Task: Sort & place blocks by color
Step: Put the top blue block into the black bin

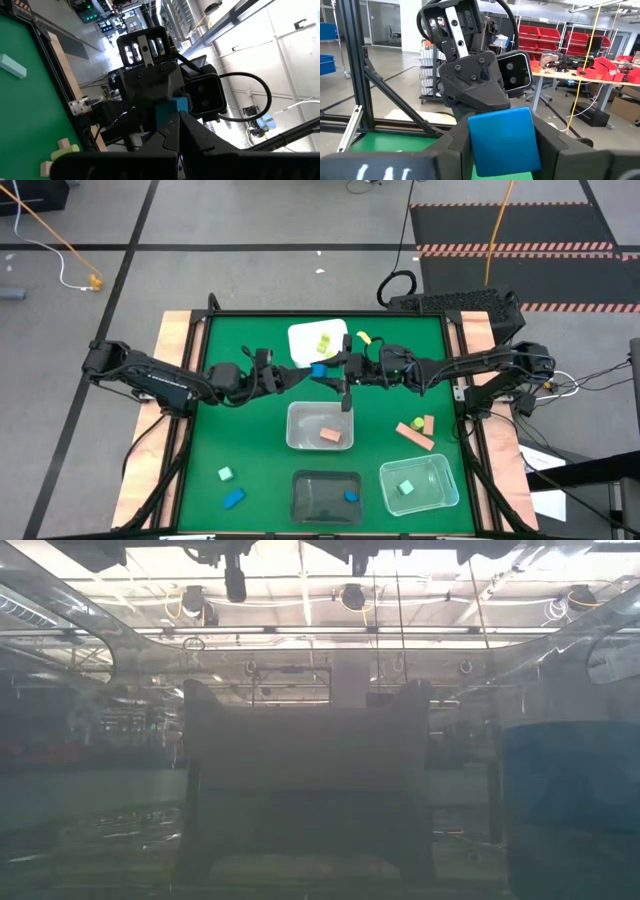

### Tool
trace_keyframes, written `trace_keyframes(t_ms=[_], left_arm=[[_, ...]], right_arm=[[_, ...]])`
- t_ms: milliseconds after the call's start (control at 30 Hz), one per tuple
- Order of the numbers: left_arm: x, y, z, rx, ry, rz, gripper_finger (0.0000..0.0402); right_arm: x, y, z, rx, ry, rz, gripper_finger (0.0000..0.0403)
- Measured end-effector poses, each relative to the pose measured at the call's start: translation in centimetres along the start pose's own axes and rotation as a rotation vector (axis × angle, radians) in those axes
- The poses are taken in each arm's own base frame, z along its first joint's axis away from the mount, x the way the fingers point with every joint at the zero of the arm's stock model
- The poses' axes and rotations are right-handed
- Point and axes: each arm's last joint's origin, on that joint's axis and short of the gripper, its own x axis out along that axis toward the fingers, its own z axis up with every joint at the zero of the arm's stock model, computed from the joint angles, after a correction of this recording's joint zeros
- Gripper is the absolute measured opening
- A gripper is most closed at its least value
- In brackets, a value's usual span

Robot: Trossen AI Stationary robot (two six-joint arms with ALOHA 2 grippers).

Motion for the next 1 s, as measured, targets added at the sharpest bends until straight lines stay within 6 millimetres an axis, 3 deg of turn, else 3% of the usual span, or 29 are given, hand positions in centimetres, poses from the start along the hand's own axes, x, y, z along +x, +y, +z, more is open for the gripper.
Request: trace_keyframes(t_ms=[300,533,733,833,1000], left_arm=[[0.0,0.0,0.0,0.005,0.000,0.003,0.0030],[0.1,0.1,0.2,0.044,-0.004,0.002,0.0103],[0.4,0.6,1.2,0.117,-0.040,0.018,0.0175],[0.6,0.9,1.9,0.156,-0.066,0.033,0.0202],[0.7,1.2,2.5,0.186,-0.088,0.044,0.0230]], right_arm=[[0.0,0.0,-0.1,0.031,0.014,0.001,0.0117],[-1.5,0.0,0.2,0.079,0.148,0.006,0.0117],[-3.3,0.1,0.4,0.224,0.293,0.056,0.0117],[-3.5,0.8,0.2,0.321,0.332,0.105,0.0117],[-3.5,2.6,1.0,0.340,0.282,0.183,0.0118]])
